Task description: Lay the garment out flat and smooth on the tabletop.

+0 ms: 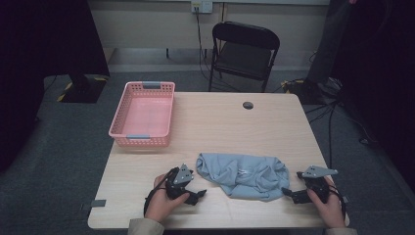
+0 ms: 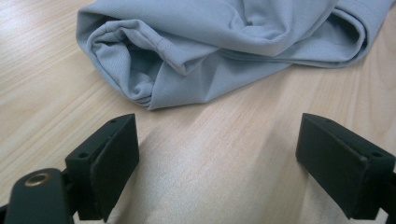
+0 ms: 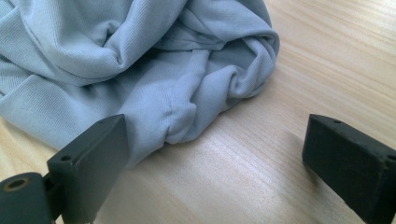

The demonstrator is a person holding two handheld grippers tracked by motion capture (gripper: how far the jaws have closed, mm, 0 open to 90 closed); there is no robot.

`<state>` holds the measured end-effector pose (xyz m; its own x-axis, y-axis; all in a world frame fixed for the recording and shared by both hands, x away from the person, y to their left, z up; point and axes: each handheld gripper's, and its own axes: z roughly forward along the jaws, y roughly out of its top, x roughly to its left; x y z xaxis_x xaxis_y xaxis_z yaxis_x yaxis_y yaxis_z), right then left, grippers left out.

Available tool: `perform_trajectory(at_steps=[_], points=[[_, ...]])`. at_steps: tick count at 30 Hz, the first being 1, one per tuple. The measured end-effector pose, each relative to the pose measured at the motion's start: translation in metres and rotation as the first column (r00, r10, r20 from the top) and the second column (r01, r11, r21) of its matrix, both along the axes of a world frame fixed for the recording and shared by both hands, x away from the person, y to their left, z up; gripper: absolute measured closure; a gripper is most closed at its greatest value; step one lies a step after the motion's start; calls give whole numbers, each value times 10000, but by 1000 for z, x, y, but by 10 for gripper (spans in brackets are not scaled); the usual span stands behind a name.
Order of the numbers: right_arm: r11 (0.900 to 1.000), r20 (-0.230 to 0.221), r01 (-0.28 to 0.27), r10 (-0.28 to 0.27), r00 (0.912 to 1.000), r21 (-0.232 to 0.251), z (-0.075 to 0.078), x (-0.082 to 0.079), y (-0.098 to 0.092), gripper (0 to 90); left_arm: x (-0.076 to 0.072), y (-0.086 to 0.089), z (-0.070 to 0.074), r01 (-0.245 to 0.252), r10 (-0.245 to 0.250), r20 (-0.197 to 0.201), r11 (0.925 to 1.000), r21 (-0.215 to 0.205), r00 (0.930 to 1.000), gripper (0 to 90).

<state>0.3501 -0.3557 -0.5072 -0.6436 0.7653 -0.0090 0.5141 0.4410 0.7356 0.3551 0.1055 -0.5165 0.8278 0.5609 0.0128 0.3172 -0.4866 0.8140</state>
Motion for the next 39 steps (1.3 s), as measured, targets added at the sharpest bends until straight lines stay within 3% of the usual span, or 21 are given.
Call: perform_trajectory(at_steps=[9,13,16,18,22,26,29,31,33,37,39], points=[[10000,-5,-2,2,10000,10,0,0,0,62,0,3,3,-116,115,67,9998,136,9999,161],[9998,-53,-81,83,10000,203,0,0,-2,84,0,-2,13,55,-29,505,9987,-510,9987,158],[9982,-51,-145,149,9999,584,2,-1,-5,123,0,-5,15,256,-222,481,9972,-700,9986,159],[9970,390,-238,210,9990,732,8,-4,-5,119,1,-9,16,259,-222,456,9962,-836,9987,157],[9844,757,-775,662,9949,1577,20,-8,4,114,3,-20,22,332,-274,528,9932,-1115,9982,158],[9686,995,-1461,1282,9867,2013,25,-10,20,129,0,-28,26,464,-401,523,9911,-1247,9978,157],[9620,1044,-1741,1550,9824,2105,27,-11,28,183,-1,-37,29,707,-645,539,9900,-1217,9965,159],[9508,1055,-2247,2062,9728,2133,27,-12,38,306,0,-45,30,762,-703,551,9907,-1128,9960,166],[9488,949,-2398,2246,9698,2054,26,-11,42,388,2,-49,31,739,-678,510,9890,-1278,9964,184],[9464,792,-2524,2411,9673,2013,22,-9,47,467,7,-57,32,717,-669,433,9901,-1209,9968,300],[9398,718,-2712,2618,9624,2078,20,-8,49,524,9,-60,31,769,-727,384,9894,-1228,9966,341]])
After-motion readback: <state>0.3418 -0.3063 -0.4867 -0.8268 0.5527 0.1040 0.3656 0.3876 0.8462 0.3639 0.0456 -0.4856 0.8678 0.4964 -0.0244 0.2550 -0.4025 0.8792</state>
